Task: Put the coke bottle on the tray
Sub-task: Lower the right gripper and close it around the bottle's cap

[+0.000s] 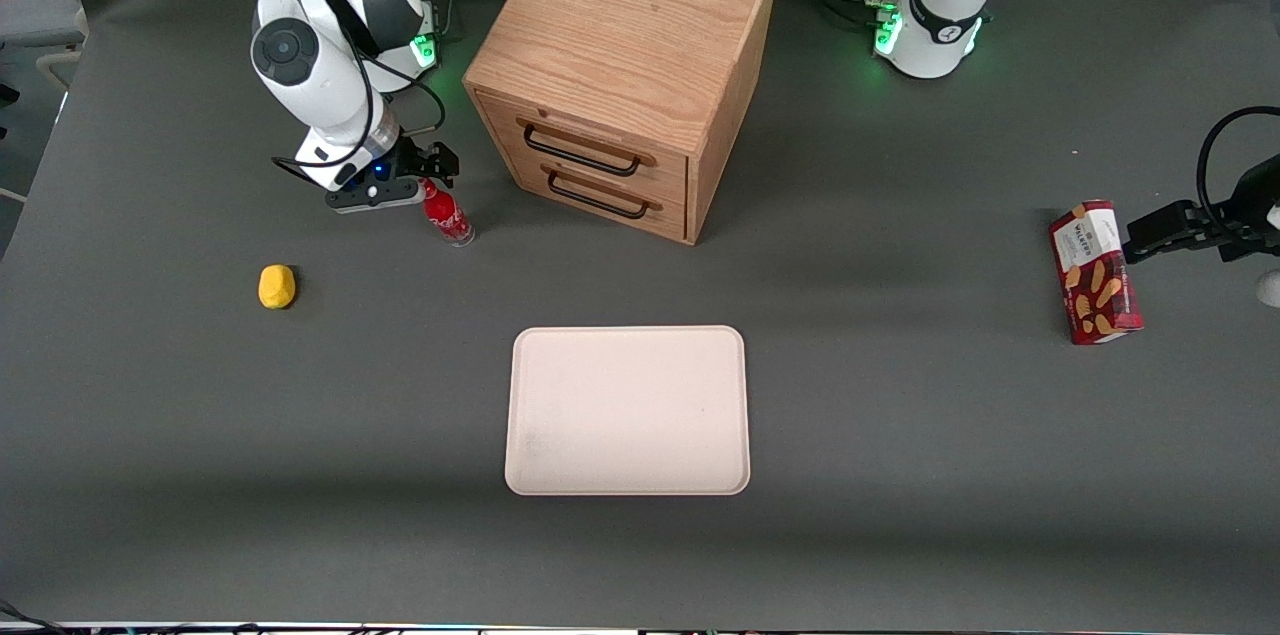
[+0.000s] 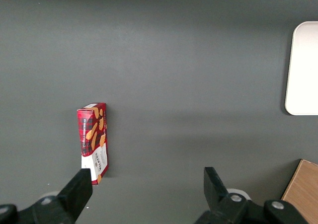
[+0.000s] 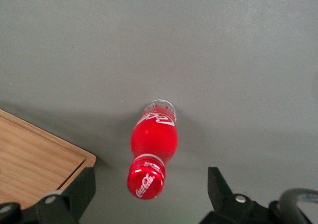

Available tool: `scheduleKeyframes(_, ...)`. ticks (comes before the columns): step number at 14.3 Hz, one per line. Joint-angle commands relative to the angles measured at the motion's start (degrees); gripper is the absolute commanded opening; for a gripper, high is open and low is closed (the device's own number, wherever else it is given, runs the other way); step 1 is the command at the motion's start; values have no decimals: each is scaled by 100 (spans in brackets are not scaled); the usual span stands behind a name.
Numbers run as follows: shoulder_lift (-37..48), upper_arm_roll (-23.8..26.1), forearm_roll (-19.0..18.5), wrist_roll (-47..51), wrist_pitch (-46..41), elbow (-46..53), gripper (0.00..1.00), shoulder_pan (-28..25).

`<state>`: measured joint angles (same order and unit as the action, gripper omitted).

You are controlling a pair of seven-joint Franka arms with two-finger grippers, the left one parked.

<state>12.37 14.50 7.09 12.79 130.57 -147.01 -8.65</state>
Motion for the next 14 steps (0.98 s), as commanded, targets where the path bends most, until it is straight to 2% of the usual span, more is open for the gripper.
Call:
scheduleKeyframes(1, -85, -17, 117, 118, 144, -20, 100, -31)
scheduleKeyframes(4, -199, -8, 117, 180, 188, -20, 99, -67)
scheduleKeyframes(6, -199, -17, 117, 171, 188, -20, 87, -67)
scheduleKeyframes(10, -199, -17, 109, 171, 197, -20, 32, -67)
scheduleKeyframes(13, -199, -8, 109, 171, 197, -11, 5, -67)
scheduleKeyframes(14, -191, -17, 109, 171, 197, -11, 0, -67)
